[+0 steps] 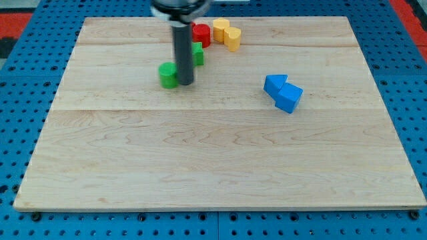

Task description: Adjust the green blocks horizontal to each other

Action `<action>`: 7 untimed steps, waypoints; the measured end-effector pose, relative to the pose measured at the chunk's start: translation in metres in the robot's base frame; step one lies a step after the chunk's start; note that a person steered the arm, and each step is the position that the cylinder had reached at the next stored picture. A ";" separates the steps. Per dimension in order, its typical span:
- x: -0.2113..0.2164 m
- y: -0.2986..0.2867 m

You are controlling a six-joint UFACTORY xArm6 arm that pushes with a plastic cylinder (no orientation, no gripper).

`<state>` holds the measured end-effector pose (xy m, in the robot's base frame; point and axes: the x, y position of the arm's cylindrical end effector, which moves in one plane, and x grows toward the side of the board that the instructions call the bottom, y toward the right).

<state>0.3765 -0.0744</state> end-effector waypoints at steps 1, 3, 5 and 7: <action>-0.023 -0.017; -0.057 0.040; 0.016 -0.004; -0.037 -0.026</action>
<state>0.3395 -0.1000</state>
